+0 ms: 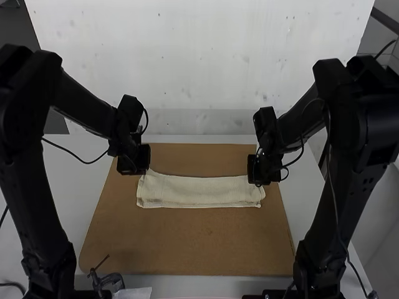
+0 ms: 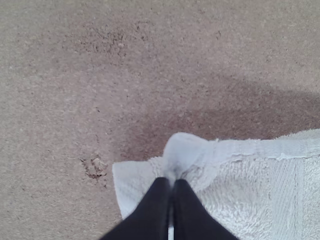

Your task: Fold the towel.

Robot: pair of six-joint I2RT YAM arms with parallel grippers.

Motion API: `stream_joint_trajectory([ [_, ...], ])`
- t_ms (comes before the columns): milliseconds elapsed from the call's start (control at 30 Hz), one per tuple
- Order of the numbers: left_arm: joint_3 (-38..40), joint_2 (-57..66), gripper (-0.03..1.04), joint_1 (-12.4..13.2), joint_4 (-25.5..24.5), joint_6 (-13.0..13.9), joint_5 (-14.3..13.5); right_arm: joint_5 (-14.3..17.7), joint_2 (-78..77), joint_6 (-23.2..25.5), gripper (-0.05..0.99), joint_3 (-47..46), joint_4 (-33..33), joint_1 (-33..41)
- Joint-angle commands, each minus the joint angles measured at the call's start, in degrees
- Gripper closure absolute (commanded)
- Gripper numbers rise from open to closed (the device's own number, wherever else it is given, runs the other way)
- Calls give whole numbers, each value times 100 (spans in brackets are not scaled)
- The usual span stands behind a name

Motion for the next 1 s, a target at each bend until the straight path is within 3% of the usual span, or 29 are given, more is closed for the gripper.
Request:
stream_joint_trajectory([
  [0, 27, 172, 99, -46, 29, 14, -56, 55, 100, 89, 90, 167, 100, -51],
  [67, 53, 198, 89, -19, 11, 40, 14, 46, 109, 133, 69, 211, 74, -69],
  [133, 45, 181, 67, 60, -42, 40, 120, -33, 82, 194, 44, 255, -76, -104],
  [200, 45, 101, 33, 165, -103, 49, 208, -227, -14, 300, 35, 291, -181, -157],
  [267, 27, -66, 15, 288, -174, 154, 243, -341, -111, 352, 27, 308, -287, -218],
  [367, 27, -320, 8, 499, -297, 154, 454, -560, -234, 396, 26, 334, -454, -306],
  [467, 9, -610, 2, 569, -420, 163, 471, -692, -243, 528, 26, 343, -594, -368],
  [967, -237, -1393, 2, 745, -437, 216, 489, -833, 1172, 844, 30, 730, -911, -403],
])
